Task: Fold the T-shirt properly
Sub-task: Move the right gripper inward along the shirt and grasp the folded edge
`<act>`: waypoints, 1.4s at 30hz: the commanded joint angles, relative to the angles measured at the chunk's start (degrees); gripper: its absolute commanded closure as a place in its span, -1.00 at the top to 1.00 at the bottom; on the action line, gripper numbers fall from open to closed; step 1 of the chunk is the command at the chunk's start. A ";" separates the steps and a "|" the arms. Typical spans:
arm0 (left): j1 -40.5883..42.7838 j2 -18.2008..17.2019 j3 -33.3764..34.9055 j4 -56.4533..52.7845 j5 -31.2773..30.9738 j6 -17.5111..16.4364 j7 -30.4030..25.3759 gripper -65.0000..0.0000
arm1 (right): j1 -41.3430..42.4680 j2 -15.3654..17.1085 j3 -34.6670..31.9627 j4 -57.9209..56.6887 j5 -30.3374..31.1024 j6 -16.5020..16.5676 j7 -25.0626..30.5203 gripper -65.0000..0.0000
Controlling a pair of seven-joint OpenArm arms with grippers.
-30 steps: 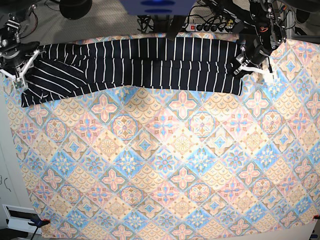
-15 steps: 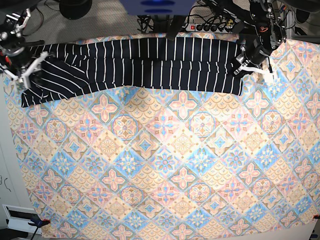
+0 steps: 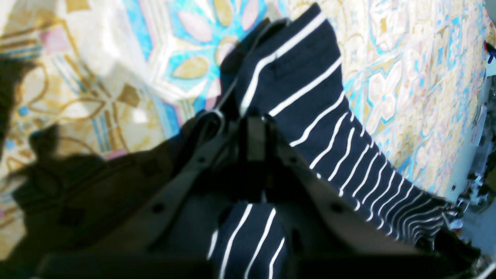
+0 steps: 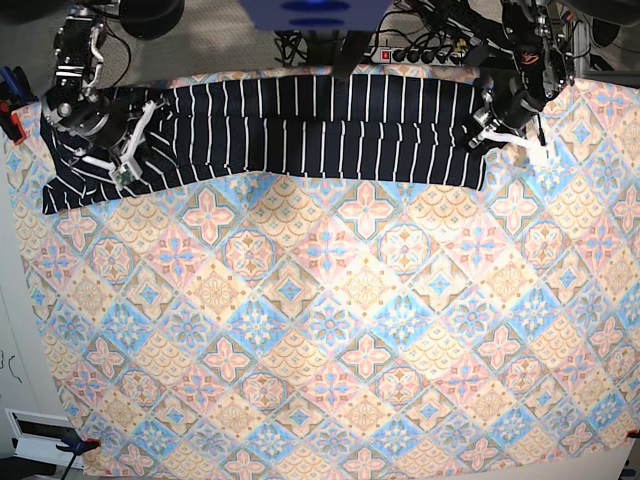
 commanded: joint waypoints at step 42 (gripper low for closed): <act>3.50 -8.72 -0.25 6.36 0.87 1.61 7.11 -0.37 | 4.94 1.11 -4.13 -10.42 0.24 -0.29 2.63 -0.94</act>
